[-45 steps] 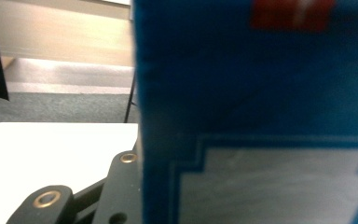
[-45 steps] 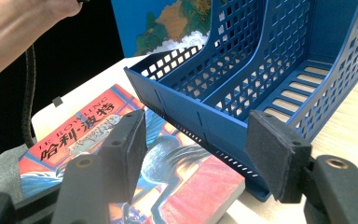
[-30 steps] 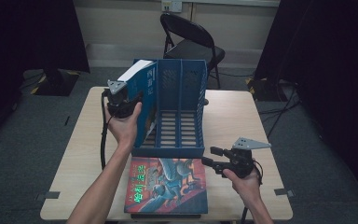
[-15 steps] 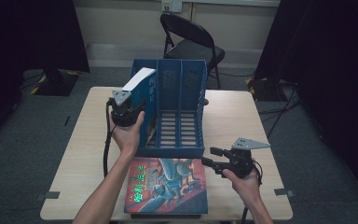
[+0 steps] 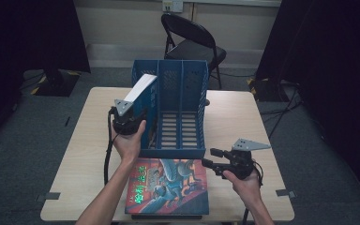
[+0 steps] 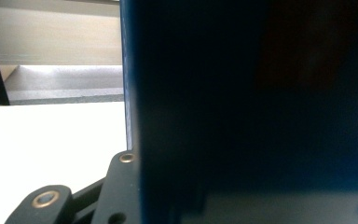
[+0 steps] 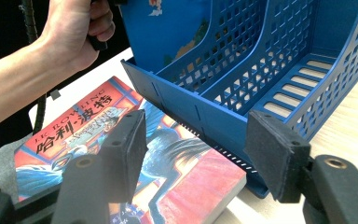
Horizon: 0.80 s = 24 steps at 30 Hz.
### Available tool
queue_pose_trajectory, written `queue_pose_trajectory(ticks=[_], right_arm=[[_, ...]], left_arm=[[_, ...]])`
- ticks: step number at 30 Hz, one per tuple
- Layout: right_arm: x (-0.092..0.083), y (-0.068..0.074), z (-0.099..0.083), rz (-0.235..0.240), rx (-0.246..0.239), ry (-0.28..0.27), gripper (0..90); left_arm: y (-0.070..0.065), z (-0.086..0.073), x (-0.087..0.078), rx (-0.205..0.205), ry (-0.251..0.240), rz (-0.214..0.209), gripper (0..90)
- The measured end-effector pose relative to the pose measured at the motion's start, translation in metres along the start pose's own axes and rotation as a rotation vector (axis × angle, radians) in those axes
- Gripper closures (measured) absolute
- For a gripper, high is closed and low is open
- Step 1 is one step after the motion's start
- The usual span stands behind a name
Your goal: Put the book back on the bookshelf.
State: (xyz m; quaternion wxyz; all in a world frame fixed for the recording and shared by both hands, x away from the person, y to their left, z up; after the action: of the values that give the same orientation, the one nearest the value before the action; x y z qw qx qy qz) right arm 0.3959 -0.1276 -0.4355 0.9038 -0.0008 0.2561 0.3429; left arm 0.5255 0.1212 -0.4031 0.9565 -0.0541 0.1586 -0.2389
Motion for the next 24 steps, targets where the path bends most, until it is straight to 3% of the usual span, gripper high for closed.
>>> queue_pose_trajectory(ticks=[3, 9, 15, 19, 24], right_arm=[[0.0, 0.0, 0.0, -0.001, 0.002, -0.001, 38.0], [0.001, 0.002, -0.001, 0.003, -0.002, 0.006, 38.0], [0.004, 0.005, -0.002, 0.007, -0.004, 0.009, 38.0], [0.003, 0.004, -0.001, 0.006, -0.007, 0.008, 38.0], [0.002, 0.003, -0.001, 0.002, -0.002, 0.006, 38.2]], left_arm=[[0.002, -0.003, -0.006, -0.028, 0.013, -0.004, 60.8], [0.002, -0.012, -0.019, -0.007, 0.02, -0.018, 59.9], [0.0, -0.01, -0.028, -0.015, 0.025, -0.035, 57.1], [-0.001, -0.01, -0.03, 0.002, 0.039, -0.046, 58.1], [-0.005, -0.011, -0.031, -0.019, 0.036, -0.058, 59.1]])
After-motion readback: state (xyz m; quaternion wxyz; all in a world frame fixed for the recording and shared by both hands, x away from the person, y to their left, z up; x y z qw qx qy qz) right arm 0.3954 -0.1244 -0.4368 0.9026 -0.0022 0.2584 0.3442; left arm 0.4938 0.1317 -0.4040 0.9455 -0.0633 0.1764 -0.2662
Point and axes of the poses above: each handheld gripper's, and its own axes: x roughly forward along the jaws, z roughly out of its top, y roughly to its left, the point moved 10 cm from there along x, roughly forward along the jaws, and after that the axes turned 12 degrees about -z, right-handed, at the moved point
